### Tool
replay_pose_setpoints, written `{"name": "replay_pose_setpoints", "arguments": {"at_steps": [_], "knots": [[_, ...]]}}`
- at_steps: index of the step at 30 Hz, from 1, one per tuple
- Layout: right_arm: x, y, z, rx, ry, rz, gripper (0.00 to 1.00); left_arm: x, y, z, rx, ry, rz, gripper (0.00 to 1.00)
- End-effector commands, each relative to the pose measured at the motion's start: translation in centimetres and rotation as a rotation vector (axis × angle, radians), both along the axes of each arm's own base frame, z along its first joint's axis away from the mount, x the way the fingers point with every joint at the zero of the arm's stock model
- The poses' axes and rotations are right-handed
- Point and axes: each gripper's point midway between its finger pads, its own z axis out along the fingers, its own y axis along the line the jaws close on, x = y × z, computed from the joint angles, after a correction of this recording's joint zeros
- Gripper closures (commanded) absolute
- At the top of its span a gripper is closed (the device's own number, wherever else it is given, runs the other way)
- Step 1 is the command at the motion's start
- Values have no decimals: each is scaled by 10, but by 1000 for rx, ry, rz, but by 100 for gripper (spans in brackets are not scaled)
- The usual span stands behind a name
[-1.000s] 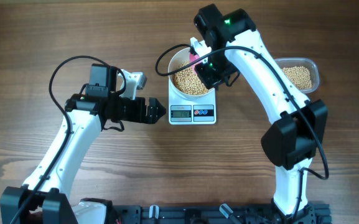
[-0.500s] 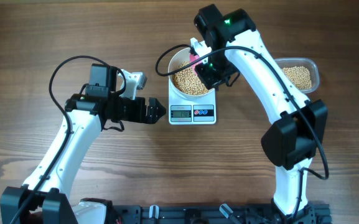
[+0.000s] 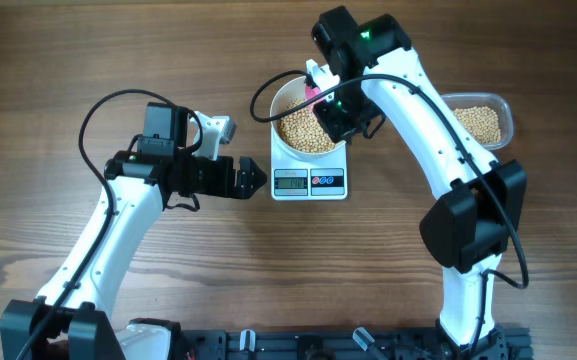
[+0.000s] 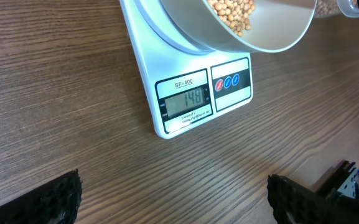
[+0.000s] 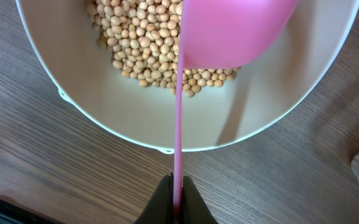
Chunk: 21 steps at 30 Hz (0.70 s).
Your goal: Scoop item into bowl and weigh 150g on scale
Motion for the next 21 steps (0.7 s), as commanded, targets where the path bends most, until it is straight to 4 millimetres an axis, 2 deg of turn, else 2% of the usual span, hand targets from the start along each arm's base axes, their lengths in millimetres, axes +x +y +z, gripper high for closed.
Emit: {"name": "replay_pose_setpoints", "arguments": {"at_steps": [1, 10, 13, 17, 21], "knots": [[4, 5, 20, 30, -61, 3, 96, 6, -1, 5, 8, -31, -16, 0], [6, -1, 21, -17, -83, -17, 96, 6, -1, 5, 8, -31, -16, 0], [-4, 1, 26, -22, -64, -5, 96, 6, -1, 5, 8, -31, -16, 0], [4, 12, 28, 12, -108, 5, 96, 6, -1, 5, 8, -31, -16, 0], [0, 9, 28, 2, -93, 8, 96, 6, -1, 5, 8, -31, -16, 0]]}}
